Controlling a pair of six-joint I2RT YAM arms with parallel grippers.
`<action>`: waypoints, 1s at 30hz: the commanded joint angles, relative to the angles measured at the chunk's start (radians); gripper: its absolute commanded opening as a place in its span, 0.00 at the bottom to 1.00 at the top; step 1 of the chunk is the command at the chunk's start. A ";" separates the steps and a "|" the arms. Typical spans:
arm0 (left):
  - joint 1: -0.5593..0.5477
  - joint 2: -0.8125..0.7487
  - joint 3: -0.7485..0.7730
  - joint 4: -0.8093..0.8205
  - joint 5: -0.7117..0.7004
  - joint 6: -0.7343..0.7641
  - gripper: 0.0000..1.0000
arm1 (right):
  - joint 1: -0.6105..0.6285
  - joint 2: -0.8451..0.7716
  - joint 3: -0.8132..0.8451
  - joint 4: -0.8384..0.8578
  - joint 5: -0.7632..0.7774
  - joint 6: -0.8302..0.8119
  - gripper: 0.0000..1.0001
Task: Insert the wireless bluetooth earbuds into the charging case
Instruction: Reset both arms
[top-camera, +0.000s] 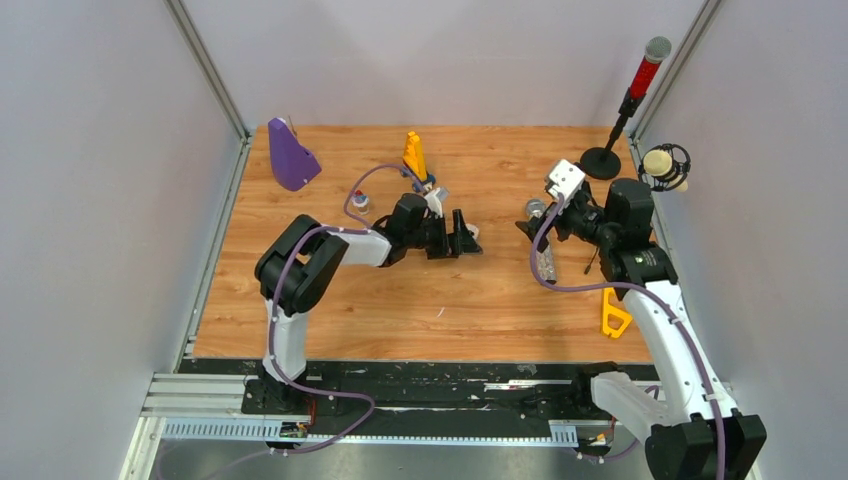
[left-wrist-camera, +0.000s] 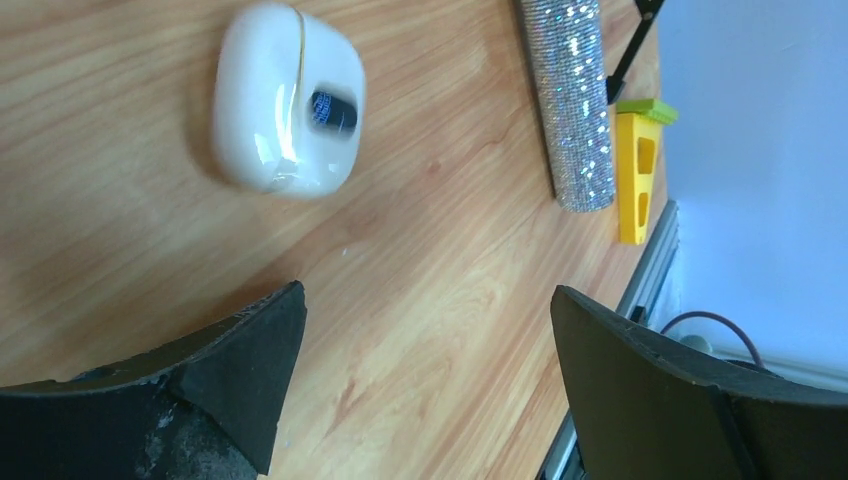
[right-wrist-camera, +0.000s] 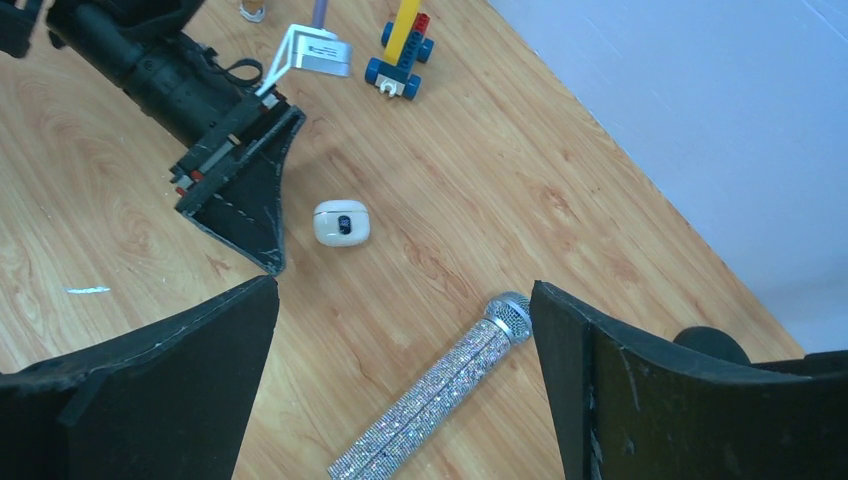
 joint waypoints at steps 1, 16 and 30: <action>-0.001 -0.125 -0.027 -0.184 -0.041 0.154 1.00 | -0.014 -0.042 -0.007 0.031 -0.009 0.028 1.00; 0.121 -0.974 0.282 -1.224 -0.054 1.221 1.00 | -0.010 -0.403 0.160 -0.251 0.209 0.363 1.00; 0.437 -1.565 0.072 -1.184 -0.528 1.112 1.00 | 0.036 -0.618 0.323 -0.473 0.474 0.366 1.00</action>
